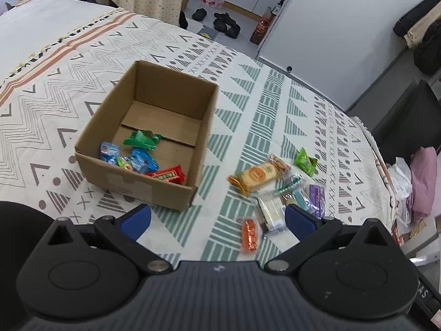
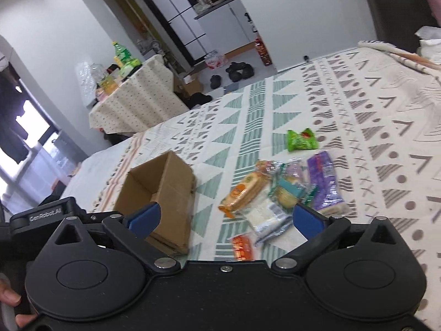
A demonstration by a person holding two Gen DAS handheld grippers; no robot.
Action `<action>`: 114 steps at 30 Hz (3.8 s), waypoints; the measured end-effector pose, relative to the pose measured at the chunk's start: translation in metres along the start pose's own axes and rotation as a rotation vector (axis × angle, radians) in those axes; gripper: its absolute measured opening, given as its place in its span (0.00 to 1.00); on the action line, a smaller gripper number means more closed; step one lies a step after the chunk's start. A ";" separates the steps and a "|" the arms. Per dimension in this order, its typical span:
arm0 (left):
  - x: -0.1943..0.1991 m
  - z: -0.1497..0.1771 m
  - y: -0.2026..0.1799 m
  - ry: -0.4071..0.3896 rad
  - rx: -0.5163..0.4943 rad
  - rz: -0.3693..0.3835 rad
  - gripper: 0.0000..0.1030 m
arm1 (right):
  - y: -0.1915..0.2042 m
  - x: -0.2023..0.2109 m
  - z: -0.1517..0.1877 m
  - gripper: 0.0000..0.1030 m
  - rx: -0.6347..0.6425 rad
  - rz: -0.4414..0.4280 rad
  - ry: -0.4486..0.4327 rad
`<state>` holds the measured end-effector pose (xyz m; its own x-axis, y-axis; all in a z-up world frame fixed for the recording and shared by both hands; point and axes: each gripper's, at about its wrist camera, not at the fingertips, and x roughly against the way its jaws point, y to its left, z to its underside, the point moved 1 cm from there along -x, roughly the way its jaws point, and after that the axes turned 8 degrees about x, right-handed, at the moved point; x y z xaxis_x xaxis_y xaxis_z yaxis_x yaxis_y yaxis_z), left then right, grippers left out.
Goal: Organize snacks
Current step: 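Move both tools back toward the remaining snack pile, then grasp the red-gold candy with left tool while right tool grasps purple bar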
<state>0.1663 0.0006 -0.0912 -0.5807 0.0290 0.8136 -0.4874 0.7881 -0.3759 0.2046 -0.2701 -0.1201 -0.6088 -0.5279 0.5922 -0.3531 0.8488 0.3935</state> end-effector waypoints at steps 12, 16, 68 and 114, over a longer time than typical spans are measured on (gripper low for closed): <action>-0.008 0.017 -0.026 -0.007 -0.035 0.002 1.00 | -0.031 0.014 0.002 1.00 -0.046 0.088 -0.031; -0.015 0.023 -0.032 0.000 -0.038 0.003 1.00 | -0.036 0.015 -0.001 1.00 -0.054 0.098 -0.051; -0.164 0.052 -0.040 0.213 0.062 -0.102 0.18 | -0.106 -0.127 -0.005 0.31 -0.060 0.178 0.335; -0.140 0.055 -0.036 0.180 -0.009 -0.127 0.18 | -0.094 -0.115 0.012 0.35 0.042 0.303 0.390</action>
<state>0.2299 -0.0654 -0.2159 -0.3883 0.0378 0.9208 -0.5430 0.7979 -0.2618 0.2993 -0.2889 -0.2342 -0.3800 -0.2229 0.8977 -0.2347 0.9620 0.1395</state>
